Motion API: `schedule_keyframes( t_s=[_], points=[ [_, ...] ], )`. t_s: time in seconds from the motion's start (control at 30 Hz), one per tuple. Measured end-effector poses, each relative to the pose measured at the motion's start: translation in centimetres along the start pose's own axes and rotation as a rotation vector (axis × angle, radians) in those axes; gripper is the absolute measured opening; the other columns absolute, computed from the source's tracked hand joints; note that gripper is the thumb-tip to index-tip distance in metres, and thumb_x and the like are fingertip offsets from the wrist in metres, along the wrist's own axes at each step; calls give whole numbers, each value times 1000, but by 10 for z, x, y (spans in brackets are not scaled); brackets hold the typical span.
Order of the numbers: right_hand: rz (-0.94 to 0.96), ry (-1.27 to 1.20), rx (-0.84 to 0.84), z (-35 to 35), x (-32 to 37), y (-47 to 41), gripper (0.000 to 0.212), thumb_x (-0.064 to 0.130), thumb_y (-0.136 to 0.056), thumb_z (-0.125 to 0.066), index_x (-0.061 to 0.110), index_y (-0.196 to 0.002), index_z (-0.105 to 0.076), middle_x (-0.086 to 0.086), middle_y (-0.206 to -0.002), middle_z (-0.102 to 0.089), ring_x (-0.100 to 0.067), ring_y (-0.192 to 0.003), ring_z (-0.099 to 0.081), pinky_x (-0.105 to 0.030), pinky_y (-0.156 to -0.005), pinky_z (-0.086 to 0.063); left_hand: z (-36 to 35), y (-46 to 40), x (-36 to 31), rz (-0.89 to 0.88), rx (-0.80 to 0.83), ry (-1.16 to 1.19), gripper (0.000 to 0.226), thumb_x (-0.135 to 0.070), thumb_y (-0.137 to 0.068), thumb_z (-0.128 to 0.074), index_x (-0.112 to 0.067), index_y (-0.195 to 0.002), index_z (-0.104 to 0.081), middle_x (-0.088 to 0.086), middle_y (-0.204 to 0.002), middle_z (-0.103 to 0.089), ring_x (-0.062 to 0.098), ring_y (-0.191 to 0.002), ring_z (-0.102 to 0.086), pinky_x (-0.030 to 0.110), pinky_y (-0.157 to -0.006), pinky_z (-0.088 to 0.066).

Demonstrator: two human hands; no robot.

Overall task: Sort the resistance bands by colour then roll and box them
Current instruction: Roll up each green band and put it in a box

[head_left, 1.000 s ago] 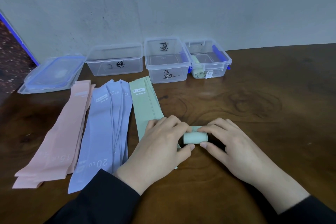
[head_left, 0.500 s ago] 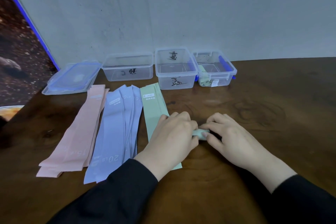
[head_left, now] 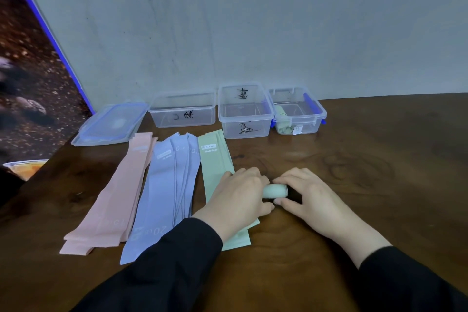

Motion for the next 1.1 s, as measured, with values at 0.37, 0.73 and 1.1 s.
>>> schedule_keyframes(
  t_s=[0.37, 0.73, 1.1],
  points=[
    [-237, -511, -69, 21, 7, 7, 22, 32, -97, -68, 40, -117, -67, 21, -112, -71, -1, -103, -65, -21, -87, -51, 11, -7, 0, 187, -100, 822, 56, -37, -88, -74, -40, -138, -49, -17, -104, -65, -1, -102, -60, 23, -94, -50],
    [-372, -720, -148, 30, 16, 9, 15, 36, -96, -65, 31, -108, -72, 12, -100, -75, -3, -89, -68, -28, -82, -51, 17, -15, -12, 220, -91, 1176, 22, -31, -91, -72, -26, -113, -75, -8, -100, -76, 8, -97, -69, 32, -94, -55],
    [-540, -1190, -60, 52, 9, -7, 21, 21, -89, -70, 12, -105, -80, -15, -108, -74, -19, -92, -66, -36, -84, -53, 39, -47, -6, 34, -76, 1085, 23, -31, -91, -70, -32, -115, -73, -11, -97, -73, 6, -96, -67, 26, -92, -54]
  ],
)
Point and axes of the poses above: each hand's wrist, its own y-axis away from the middle knuckle, its own z-axis out of the back of the hand, x = y × z, the point moved 1 cm from there along -y, towards the middle knuckle
